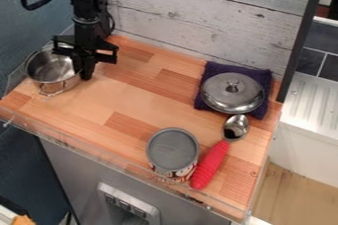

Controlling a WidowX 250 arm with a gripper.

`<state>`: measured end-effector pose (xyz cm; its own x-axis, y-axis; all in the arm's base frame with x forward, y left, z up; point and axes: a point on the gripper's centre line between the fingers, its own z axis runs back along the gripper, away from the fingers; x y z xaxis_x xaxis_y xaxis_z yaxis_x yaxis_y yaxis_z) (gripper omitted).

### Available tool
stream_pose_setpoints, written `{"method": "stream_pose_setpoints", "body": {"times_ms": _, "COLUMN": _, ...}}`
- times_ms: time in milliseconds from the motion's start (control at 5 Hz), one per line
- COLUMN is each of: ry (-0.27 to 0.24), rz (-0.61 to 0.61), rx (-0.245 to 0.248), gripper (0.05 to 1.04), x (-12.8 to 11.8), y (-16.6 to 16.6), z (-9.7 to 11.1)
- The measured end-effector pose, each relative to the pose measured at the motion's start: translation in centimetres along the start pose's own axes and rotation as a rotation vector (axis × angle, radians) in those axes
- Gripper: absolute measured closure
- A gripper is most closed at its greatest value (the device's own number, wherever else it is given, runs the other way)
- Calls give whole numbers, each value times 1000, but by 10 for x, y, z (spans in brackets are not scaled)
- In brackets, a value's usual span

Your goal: Move the silver pot to the middle left edge of the table

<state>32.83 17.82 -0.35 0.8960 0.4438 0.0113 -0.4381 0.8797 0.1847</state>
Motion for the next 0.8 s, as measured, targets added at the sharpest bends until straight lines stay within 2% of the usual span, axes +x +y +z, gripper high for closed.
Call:
{"method": "stream_pose_setpoints", "body": {"times_ms": 200, "ry": -1, "rz": -1, "rx": -12, "gripper": 986, "x": 2, "y": -3, "z": 1}}
{"method": "stream_pose_setpoints", "body": {"times_ms": 400, "ry": 12, "rz": 15, "rx": -26, "gripper": 816, "x": -6, "y": -8, "z": 1}}
{"method": "stream_pose_setpoints", "body": {"times_ms": 600, "ry": -13, "rz": -15, "rx": -73, "gripper": 538, "x": -11, "y": -10, "z": 26}}
{"method": "stream_pose_setpoints", "body": {"times_ms": 800, "ry": -87, "rz": -93, "rx": -107, "gripper": 232, "x": -13, "y": -9, "z": 58}}
